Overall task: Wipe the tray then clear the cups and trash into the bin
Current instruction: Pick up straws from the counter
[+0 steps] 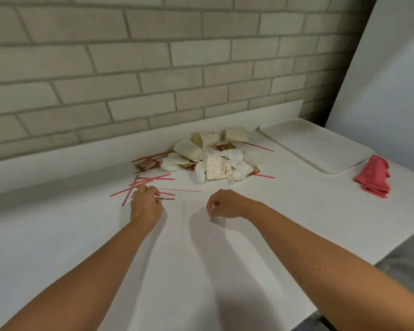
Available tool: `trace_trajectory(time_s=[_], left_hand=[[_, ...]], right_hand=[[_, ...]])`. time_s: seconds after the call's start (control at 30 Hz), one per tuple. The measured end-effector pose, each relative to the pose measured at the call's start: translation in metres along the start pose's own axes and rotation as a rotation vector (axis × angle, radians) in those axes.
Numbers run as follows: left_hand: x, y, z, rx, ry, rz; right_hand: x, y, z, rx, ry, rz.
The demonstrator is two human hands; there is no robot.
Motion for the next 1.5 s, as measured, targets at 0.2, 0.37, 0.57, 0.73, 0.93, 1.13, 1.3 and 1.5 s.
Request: trace_trajectory(time_s=[0.2, 0.37, 0.57, 0.73, 0.93, 1.13, 1.3, 1.5], left_hand=[[0.019, -0.023, -0.057, 0.130, -0.021, 0.023], [0.023, -0.038, -0.082, 0.195, -0.101, -0.057], [0.018, -0.057, -0.096, 0.156, -0.130, -0.082], [0.013, -0.072, -0.100, 0.014, -0.156, -0.069], [0.003, -0.092, -0.089, -0.161, -0.041, -0.157], [-0.003, -0.103, -0.066, -0.281, -0.151, -0.364], [0.001, -0.101, -0.057, -0.193, -0.203, -0.480], [0.005, -0.087, -0.049, -0.205, -0.338, -0.665]], right_hand=[[-0.013, -0.031, -0.046, 0.053, 0.061, 0.096], [-0.026, -0.064, -0.080, 0.061, 0.126, 0.161], [-0.048, -0.097, -0.106, 0.076, 0.311, 0.194], [-0.054, -0.117, -0.111, 0.069, 0.382, 0.234], [-0.047, -0.117, -0.098, 0.135, 0.313, 0.293], [-0.040, -0.106, -0.097, 0.103, 0.467, 0.226], [-0.038, -0.095, -0.102, 0.057, 0.597, 0.158], [-0.047, -0.087, -0.095, -0.037, 0.577, 0.109]])
Point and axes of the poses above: each hand's wrist, its own y-axis away from the middle knuckle, its own x-axis out of the back of the hand, z = x × y, the point moved 2 cm from there along -y, towards the middle knuckle, and after that the axes turned 7 degrees about -x, right-handed, at the moved point
